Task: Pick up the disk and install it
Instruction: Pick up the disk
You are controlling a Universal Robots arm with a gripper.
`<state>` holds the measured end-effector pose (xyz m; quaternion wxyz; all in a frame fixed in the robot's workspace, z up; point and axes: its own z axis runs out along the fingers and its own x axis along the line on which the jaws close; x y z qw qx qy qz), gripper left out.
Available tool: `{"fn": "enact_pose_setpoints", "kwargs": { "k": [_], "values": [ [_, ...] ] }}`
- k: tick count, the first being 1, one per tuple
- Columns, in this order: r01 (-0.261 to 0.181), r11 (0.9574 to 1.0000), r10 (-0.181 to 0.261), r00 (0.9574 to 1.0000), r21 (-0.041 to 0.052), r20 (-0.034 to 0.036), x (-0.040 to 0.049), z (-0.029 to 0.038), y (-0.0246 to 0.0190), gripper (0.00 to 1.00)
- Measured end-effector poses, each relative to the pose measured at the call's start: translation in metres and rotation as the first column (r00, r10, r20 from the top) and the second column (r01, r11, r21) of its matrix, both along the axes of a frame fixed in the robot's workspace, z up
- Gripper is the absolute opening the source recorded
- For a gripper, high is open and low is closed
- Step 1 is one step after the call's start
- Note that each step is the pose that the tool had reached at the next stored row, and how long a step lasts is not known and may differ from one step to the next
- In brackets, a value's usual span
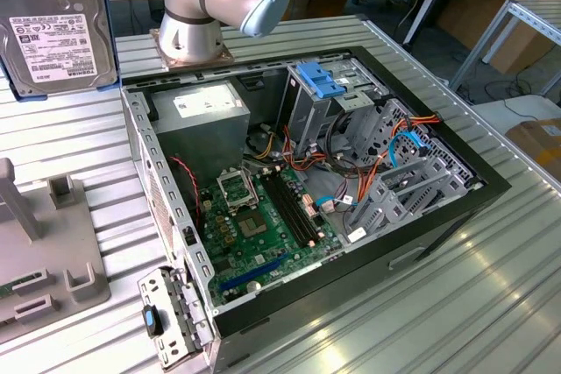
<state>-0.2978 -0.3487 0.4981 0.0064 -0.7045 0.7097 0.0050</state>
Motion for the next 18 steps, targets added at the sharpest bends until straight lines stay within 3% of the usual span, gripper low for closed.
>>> {"fn": "enact_pose_setpoints", "kwargs": {
  "k": [6,18],
  "values": [
    [0.0,1.0,0.0,1.0,0.0,0.0,0.0014,0.0,0.0,0.37],
    [0.0,1.0,0.0,1.0,0.0,0.0,0.016,0.0,0.0,0.37]
  ]
}}
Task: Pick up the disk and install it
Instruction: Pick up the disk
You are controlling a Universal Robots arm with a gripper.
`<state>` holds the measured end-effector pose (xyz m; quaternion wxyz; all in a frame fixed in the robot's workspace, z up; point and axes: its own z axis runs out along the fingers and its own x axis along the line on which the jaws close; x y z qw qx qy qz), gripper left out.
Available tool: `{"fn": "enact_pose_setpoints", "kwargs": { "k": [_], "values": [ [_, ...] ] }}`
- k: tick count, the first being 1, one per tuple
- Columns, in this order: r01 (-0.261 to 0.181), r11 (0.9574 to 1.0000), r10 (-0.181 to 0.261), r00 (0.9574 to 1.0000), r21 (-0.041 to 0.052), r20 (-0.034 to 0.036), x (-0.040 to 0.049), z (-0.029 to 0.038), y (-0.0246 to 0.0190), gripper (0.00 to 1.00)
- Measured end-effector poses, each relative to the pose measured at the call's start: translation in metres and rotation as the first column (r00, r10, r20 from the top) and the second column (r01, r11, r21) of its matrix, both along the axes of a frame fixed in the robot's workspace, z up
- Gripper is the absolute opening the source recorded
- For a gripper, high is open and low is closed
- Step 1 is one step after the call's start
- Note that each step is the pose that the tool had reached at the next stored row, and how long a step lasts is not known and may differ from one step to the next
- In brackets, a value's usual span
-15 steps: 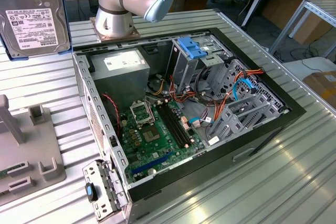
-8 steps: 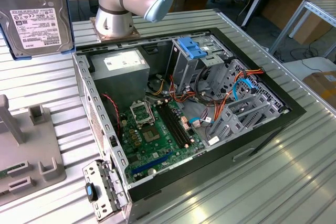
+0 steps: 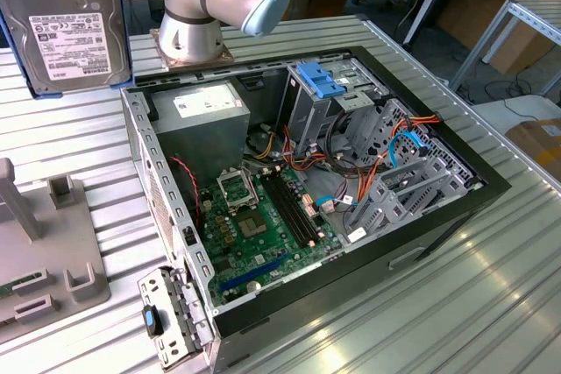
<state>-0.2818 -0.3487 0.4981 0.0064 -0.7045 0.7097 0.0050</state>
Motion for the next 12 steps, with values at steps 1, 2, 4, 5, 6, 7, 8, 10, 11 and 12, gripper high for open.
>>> {"fn": "enact_pose_setpoints", "kwargs": {
  "k": [1,2,4,5,6,7,8,10,11,12],
  "values": [
    [0.0,1.0,0.0,1.0,0.0001,0.0,0.0005,0.0,0.0,0.37],
    [0.0,1.0,0.0,1.0,0.0,0.0,0.001,0.0,0.0,0.37],
    [0.0,1.0,0.0,1.0,0.0001,0.0001,0.003,0.0,0.0,0.37],
    [0.0,1.0,0.0,1.0,0.0,0.0001,0.0034,0.0,0.0,0.37],
    [0.0,1.0,0.0,1.0,0.0,0.0,0.0041,0.0,0.0,0.37],
    [0.0,1.0,0.0,1.0,0.0001,0.0,0.005,0.0,0.0,0.37],
    [0.0,1.0,0.0,1.0,0.0001,0.0001,0.0055,0.0,0.0,0.37],
    [0.0,1.0,0.0,1.0,0.0,0.0,0.0064,0.0,0.0,0.37],
    [0.0,1.0,0.0,1.0,0.0001,0.0001,0.0066,0.0,0.0,0.37],
    [0.0,1.0,0.0,1.0,0.0001,0.0001,0.0067,-0.0001,0.0,0.37]
  ]
}}
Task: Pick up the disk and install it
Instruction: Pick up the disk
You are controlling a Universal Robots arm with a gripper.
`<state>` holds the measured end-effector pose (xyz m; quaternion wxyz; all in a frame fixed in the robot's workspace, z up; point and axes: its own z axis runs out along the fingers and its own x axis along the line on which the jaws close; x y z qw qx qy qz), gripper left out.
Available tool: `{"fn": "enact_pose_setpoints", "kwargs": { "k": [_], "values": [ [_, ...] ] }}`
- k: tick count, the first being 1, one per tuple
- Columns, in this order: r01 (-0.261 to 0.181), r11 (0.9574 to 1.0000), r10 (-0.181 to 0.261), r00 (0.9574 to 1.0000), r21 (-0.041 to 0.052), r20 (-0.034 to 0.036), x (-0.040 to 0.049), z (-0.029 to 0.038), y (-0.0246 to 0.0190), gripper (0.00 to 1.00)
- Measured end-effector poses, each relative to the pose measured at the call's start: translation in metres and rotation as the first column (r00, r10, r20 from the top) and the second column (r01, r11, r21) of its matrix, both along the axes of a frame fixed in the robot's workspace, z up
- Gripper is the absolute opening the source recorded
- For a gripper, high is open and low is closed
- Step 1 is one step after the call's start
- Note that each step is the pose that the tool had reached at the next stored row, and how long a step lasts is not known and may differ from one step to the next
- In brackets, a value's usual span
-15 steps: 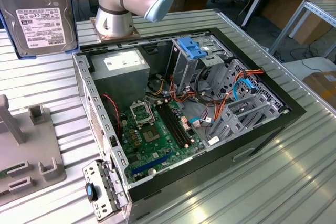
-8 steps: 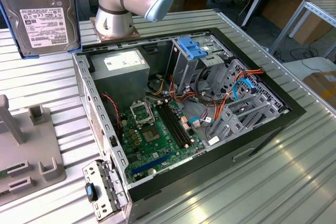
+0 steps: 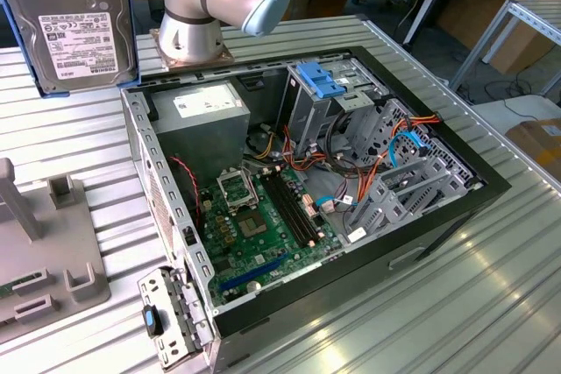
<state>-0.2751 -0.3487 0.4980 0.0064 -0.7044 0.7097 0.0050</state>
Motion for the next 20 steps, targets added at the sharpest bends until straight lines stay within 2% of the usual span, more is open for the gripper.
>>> {"fn": "enact_pose_setpoints", "kwargs": {
  "k": [6,10,11,14,20],
  "values": [
    [0.0,1.0,0.0,1.0,-0.0001,-0.0001,0.0018,0.0,0.0,0.37],
    [0.0,1.0,0.0,1.0,0.0,0.0,0.0074,0.0,0.0001,0.37],
    [0.0,1.0,0.0,1.0,-0.0001,-0.0001,0.0142,0.0001,0.0002,0.37],
    [0.0,1.0,0.0,1.0,0.0,0.0,0.0264,0.0,0.0005,0.37],
    [0.0,1.0,0.0,1.0,0.0,0.0,0.0388,0.0,0.0006,0.37]
  ]
}}
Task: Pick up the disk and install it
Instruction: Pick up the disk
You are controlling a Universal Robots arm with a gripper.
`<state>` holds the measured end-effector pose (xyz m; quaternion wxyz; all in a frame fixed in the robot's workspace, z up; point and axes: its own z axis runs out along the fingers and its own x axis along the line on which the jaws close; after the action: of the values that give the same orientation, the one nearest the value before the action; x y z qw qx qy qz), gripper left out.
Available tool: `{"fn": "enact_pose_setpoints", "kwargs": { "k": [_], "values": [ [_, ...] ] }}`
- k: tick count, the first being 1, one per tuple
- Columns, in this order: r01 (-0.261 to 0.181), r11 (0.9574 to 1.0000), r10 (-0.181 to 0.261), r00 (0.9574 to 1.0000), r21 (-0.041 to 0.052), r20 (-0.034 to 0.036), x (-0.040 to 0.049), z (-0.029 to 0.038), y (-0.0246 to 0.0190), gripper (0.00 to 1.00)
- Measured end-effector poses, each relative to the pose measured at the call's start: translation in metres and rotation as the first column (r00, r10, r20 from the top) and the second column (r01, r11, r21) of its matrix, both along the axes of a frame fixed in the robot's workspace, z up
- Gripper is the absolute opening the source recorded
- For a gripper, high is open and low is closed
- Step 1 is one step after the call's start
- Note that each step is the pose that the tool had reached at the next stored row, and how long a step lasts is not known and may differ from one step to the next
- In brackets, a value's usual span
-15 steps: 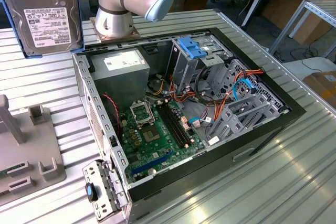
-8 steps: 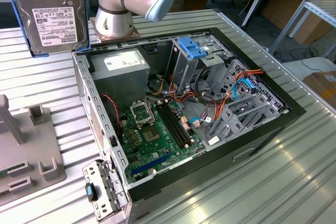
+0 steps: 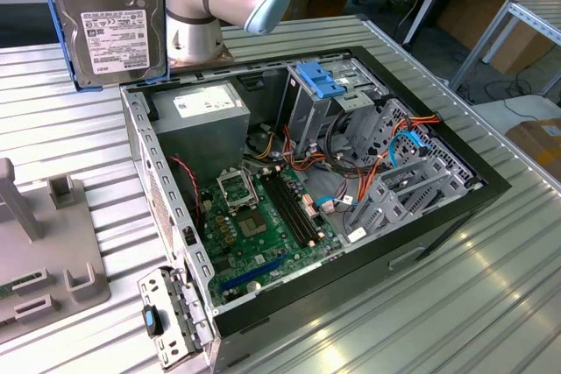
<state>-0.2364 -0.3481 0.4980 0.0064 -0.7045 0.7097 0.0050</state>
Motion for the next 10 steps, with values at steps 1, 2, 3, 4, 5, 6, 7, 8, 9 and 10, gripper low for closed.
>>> {"fn": "enact_pose_setpoints", "kwargs": {
  "k": [1,2,3,4,5,6,7,8,9,10],
  "values": [
    [0.0,1.0,0.0,1.0,-0.0001,0.0,0.0023,0.0,0.0,0.37],
    [0.0,1.0,0.0,1.0,-0.0001,-0.0001,0.0045,0.0,0.0,0.37],
    [0.0,1.0,0.0,1.0,-0.0001,-0.0001,0.0076,0.0,0.0,0.37],
    [0.0,1.0,0.0,1.0,0.0,-0.0001,0.0091,0.0,0.0,0.37],
    [0.0,1.0,0.0,1.0,0.0,0.0,0.0107,0.0,0.0,0.37],
    [0.0,1.0,0.0,1.0,-0.0001,0.0,0.0128,0.0,0.0,0.37],
    [0.0,1.0,0.0,1.0,0.0,0.0,0.0147,0.0,0.0,0.37],
    [0.0,1.0,0.0,1.0,0.0,-0.0001,0.0165,0.0,0.0001,0.37],
    [0.0,1.0,0.0,1.0,0.0,-0.0001,0.0185,0.0,0.0001,0.37],
    [0.0,1.0,0.0,1.0,0.0,0.0,0.0209,0.0,0.0001,0.37]
  ]
}}
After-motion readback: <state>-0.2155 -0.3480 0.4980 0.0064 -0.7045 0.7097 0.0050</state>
